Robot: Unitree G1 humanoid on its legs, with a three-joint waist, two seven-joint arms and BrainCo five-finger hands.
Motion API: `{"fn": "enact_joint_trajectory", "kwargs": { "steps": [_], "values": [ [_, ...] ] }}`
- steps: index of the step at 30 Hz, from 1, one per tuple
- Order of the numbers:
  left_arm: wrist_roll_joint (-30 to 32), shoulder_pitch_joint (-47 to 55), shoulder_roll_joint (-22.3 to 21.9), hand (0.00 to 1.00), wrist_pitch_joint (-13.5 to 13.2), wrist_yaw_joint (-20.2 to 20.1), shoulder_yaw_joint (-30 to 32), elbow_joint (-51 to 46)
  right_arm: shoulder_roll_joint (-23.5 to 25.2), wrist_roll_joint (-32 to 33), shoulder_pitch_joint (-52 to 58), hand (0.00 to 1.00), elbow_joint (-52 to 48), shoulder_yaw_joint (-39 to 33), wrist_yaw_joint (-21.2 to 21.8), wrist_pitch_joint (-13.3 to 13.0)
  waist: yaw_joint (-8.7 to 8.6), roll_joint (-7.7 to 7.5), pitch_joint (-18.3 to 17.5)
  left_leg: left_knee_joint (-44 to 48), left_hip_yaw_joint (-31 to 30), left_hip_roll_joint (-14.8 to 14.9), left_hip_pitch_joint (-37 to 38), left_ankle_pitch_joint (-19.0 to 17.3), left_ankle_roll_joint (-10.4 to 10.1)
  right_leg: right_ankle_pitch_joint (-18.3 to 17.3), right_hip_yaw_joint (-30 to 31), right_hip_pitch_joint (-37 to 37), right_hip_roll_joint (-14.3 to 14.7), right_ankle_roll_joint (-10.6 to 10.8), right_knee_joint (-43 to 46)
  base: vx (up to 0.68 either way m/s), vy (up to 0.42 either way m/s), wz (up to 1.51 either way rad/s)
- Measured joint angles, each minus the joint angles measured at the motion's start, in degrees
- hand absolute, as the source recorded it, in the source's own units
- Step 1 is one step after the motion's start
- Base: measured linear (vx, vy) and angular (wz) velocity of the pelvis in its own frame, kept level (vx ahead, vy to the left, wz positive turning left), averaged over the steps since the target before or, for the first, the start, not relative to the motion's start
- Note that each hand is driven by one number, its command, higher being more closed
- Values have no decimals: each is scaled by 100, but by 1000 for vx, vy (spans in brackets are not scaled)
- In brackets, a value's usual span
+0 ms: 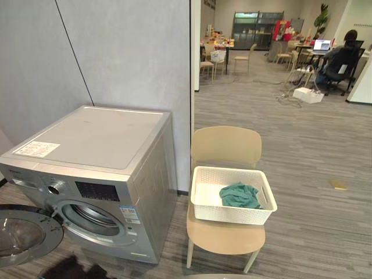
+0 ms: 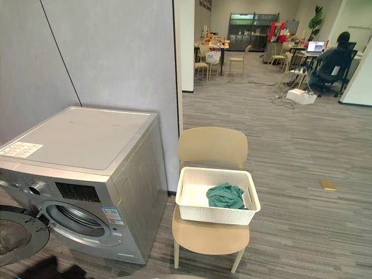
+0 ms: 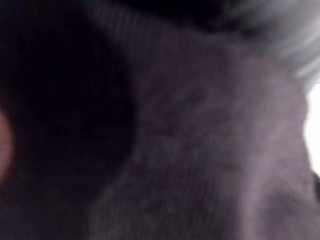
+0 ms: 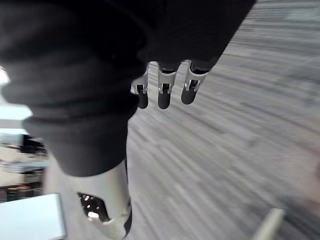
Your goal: Pick up the laundry basket with both hands and put the clothes into the washing machine.
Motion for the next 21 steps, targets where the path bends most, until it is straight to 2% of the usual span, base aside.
{"fn": "enact_joint_trajectory", "kwargs": {
  "steps": [1, 2, 3, 6, 7, 9, 10, 12, 14, 18, 20, 21],
  "values": [
    [-19, -111, -13, 100, 85, -134, -193, 719, -37, 45, -111, 0, 476, 16, 82, 31, 78, 158, 170, 813, -77, 68, -38, -207, 247, 3, 45, -45, 41, -27, -4, 92, 75, -12],
    [-19, -144, -42, 100, 136, -221, -303, 1027, -48, 54, -142, 0, 580, -1, 120, 47, 70, 315, 214, 696, -129, 168, 82, -558, 100, 7, 50, -15, 179, -30, -47, 83, 93, -24],
    [-12, -202, -42, 100, 198, -375, -329, 1532, -100, 55, -171, 0, 1182, 73, 229, 213, 34, 310, 218, 204, -59, 48, 337, -583, -35, 17, 117, 94, 153, -74, -194, 65, 80, -11],
    [28, -273, 55, 100, 182, -501, -424, 1724, -101, 50, -177, 0, 1474, 111, 301, 266, 22, 270, 259, -26, -43, -23, 473, -570, -56, 84, 256, 115, 172, -168, -190, 31, 49, -9],
    [81, -297, 146, 100, 168, -573, -606, 1840, -116, 45, -220, 0, 1558, 205, 307, 264, 22, 227, 316, -125, -44, -35, 557, -542, -103, 73, 345, 114, 205, -146, -157, 29, -6, -9],
    [284, -313, 315, 100, 163, -609, -1144, 1912, -145, 29, -354, 0, 1600, 490, 324, 261, 27, 281, 348, -361, -55, -30, 741, -493, -182, 61, 428, 75, 283, -91, -95, 37, -24, -13],
    [433, -343, 424, 100, 149, -650, -1472, 1966, -169, -17, -489, 0, 1623, 720, 368, 259, 28, 303, 356, -379, -69, -16, 756, -485, -195, 60, 455, 65, 340, -8, -99, 75, -48, -17],
    [523, -415, 564, 100, 146, -726, -1892, 2066, -213, -26, -663, 0, 1620, 963, 455, 238, 37, 342, 385, -377, -130, 51, 755, -481, -200, 66, 486, 59, 441, 7, -128, 93, -53, -14],
    [675, -461, 696, 100, 141, -767, -2287, 2115, -336, -25, -850, 0, 1617, 1291, 508, 178, 46, 352, 393, -332, -256, 112, 758, -399, -227, 241, 538, 65, 542, 38, -154, 157, -62, -10],
    [743, -605, 817, 100, 137, -818, -2627, 2170, -404, 4, -1009, 0, 1613, 1531, 518, 138, 37, 362, 506, -256, -309, 202, 695, -402, -183, 255, 521, 69, 646, 68, -249, 194, -48, -5],
    [809, -815, 845, 100, 139, -818, -2656, 2229, -395, 37, -1095, 0, 1607, 1585, 517, 134, 39, 348, 690, -161, -368, 196, 703, -403, -178, 258, 502, 127, 627, 66, -255, 173, -30, 1],
    [838, -896, 842, 100, 130, -819, -2658, 2225, -390, 67, -1113, 0, 1582, 1614, 521, 134, 40, 400, 882, -77, -377, 194, 701, -415, -162, 257, 467, 160, 612, 65, -243, 101, -22, 3]
  ]
}}
